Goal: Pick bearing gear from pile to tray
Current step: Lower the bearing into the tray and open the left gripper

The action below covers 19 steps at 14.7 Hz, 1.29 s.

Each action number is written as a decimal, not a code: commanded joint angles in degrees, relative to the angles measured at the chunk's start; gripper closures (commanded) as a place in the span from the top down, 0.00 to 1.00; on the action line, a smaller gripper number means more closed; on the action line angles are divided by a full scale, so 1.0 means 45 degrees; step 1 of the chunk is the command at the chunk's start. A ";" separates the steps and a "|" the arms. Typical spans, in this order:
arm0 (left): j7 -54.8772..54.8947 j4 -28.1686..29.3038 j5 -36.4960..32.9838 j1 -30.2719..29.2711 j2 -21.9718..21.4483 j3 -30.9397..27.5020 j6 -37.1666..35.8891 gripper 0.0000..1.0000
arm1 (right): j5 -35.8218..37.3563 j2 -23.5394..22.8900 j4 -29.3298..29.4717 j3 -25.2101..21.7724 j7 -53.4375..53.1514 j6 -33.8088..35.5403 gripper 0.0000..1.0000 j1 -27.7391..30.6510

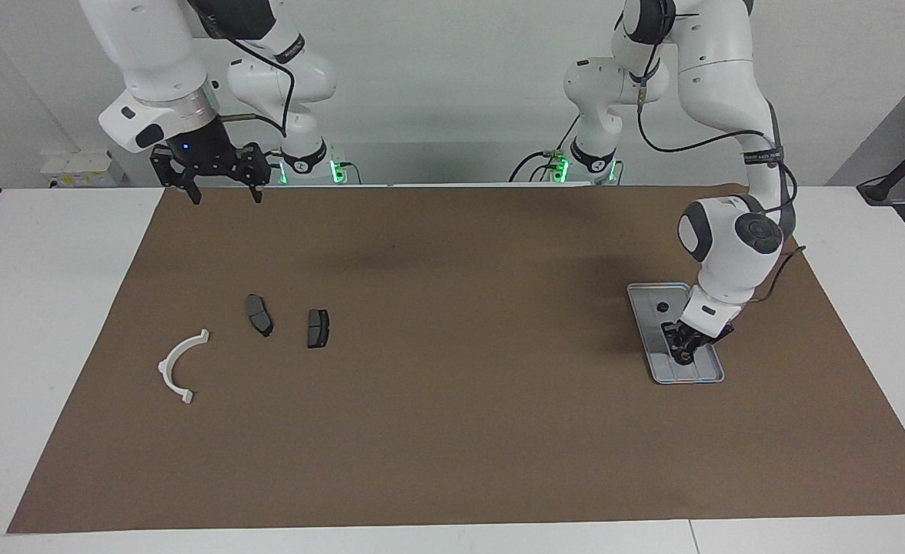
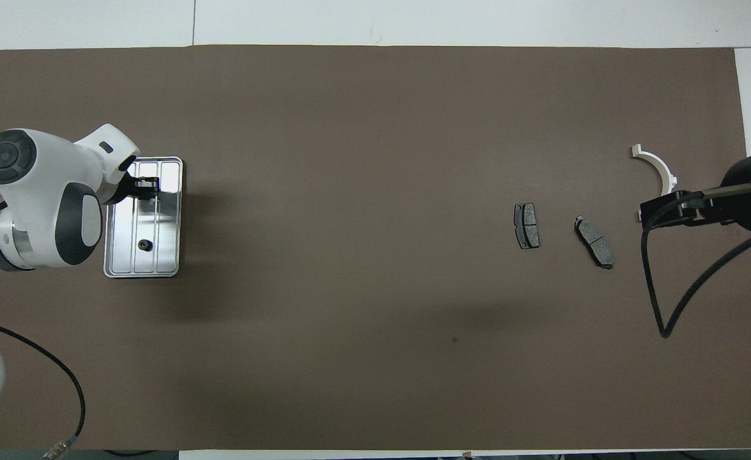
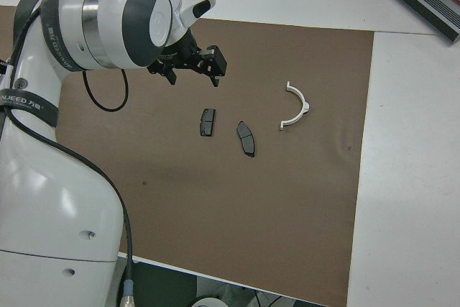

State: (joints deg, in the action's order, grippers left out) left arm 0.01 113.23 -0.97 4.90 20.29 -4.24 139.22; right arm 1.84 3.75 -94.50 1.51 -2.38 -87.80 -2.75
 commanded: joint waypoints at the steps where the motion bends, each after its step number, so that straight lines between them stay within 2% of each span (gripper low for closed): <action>1: -0.0392 0.0874 0.0099 0.0493 0.0023 -0.0053 0.0312 0.00 | -0.0390 -0.0032 -0.0095 -0.0042 0.0236 -0.0177 1.00 0.0104; 4: -0.0393 0.0874 0.0099 0.0474 0.0023 -0.0053 0.0331 0.03 | -0.0390 -0.0012 -0.0114 -0.0042 0.0255 -0.0078 1.00 0.0123; 5: -0.0373 0.0874 0.0099 0.0474 0.0023 -0.0053 0.0331 0.09 | -0.0390 -0.0012 -0.0095 -0.0042 0.0255 -0.0078 1.00 0.0143; 8: -0.0354 0.0874 0.0099 0.0474 0.0023 -0.0053 0.0351 0.49 | -0.0390 -0.0012 -0.0095 -0.0042 0.0255 -0.0078 1.00 0.0123; 9: -0.0354 0.0874 0.0099 0.0474 0.0023 -0.0053 0.0351 0.70 | -0.0390 -0.0012 -0.0095 -0.0061 0.0255 -0.0078 1.00 0.0143; 13: -0.0334 0.0874 0.0099 0.0454 0.0023 -0.0053 0.0293 1.00 | -0.0390 -0.0012 -0.0114 -0.0061 0.0255 -0.0098 1.00 0.0143; 19: -0.0256 0.0601 0.0099 0.0377 0.0003 -0.0053 -0.0077 1.00 | -0.0390 -0.0012 -0.0114 -0.0042 0.0255 -0.0137 1.00 0.0123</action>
State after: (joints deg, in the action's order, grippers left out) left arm -0.90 115.47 -0.85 6.14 20.23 -3.73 139.58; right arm 1.84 3.41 -94.52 1.46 -2.38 -87.80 -2.66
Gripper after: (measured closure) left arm 0.000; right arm 0.000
